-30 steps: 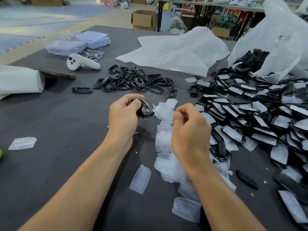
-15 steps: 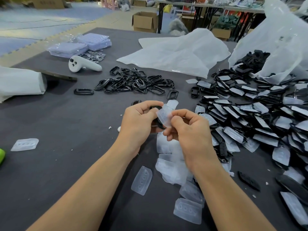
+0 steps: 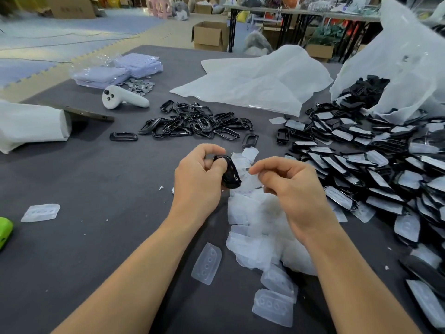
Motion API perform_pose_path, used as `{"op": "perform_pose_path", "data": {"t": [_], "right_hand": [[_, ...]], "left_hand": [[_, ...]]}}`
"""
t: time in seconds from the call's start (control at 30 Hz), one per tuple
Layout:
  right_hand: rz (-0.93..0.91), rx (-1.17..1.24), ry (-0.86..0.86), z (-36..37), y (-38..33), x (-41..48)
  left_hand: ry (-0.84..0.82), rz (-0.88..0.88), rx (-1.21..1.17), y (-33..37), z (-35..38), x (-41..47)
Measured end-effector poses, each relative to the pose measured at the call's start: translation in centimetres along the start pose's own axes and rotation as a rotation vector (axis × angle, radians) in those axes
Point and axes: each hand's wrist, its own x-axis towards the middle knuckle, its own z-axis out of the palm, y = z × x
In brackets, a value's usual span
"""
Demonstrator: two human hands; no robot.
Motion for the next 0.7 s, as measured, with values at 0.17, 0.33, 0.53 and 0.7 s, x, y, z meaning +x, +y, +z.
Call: {"op": "perform_pose_path", "data": {"t": [0.17,0.33,0.53,0.7], "right_hand": [[-0.032,-0.128,-0.035,0.3,0.3,-0.3],[-0.028,-0.185,-0.009,0.4,0.3,-0.6],[-0.176,-0.439,0.049,0.6,0.6,-0.7],[-0.262,-0.495,0.073,0.6,1.3,-0.7]], "left_hand": [[-0.066,-0.038,-0.001,0.2,0.1,-0.1],[-0.187,-0.072,-0.079,0.6,0.0,-0.6],[-0.303,-0.071,-0.065,0.6,0.2,-0.8],[-0.388,-0.070,-0.077,0.9,-0.1,-1.0]]}}
